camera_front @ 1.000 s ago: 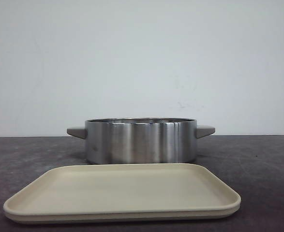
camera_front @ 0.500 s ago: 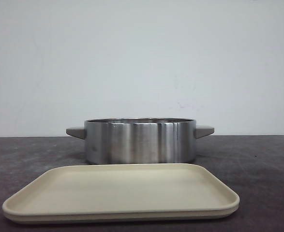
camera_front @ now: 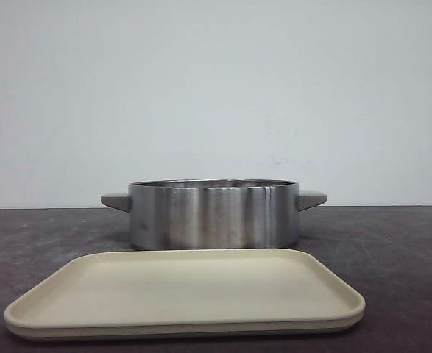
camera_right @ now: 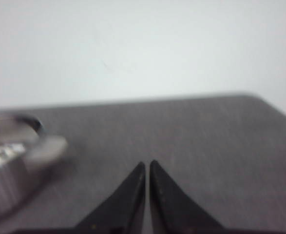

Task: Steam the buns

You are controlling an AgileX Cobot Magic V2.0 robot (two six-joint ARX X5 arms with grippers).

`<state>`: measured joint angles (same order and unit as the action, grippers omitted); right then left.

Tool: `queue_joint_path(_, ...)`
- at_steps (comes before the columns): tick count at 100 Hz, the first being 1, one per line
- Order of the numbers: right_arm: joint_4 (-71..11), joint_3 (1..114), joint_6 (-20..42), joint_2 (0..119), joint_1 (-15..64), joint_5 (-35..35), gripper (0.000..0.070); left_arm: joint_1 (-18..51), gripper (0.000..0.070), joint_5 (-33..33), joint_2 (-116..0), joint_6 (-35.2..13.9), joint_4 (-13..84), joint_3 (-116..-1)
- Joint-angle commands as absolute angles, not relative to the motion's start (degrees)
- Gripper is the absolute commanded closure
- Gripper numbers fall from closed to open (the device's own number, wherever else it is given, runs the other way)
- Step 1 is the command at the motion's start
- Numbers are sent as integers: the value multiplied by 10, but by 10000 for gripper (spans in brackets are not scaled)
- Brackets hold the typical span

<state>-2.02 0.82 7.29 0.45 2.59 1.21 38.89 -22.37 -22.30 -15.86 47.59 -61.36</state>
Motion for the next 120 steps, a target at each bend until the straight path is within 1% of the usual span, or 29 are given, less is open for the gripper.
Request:
queue_joint_path(1, -53, 7, 69, 2, 19, 11, 693, 393, 700, -225, -222, -159, 470, -623)
queue_joint_path(10, -92, 7, 69, 2, 15, 11, 693, 393, 700, -225, -222, -159, 470, -623)
queue_joint_path(13, -103, 7, 69, 2, 15, 21, 693, 393, 700, -225, -222, -159, 470, -623)
queue_joint_path(21, -102, 7, 64, 2, 20, 43, 693, 393, 700, -225, -222, -159, 470, -623)
queue_joint_path(30, -102, 7, 63, 2, 25, 45, 693, 393, 700, -225, -222, -159, 469, -623)
queue_joint_path(50, -98, 7, 64, 2, 29, 9, 693, 393, 700, -225, -222, -159, 469, -623)
queue_joint_path(120, -90, 7, 64, 2, 29, 11, 693, 393, 700, -225, -222, -159, 469, -623)
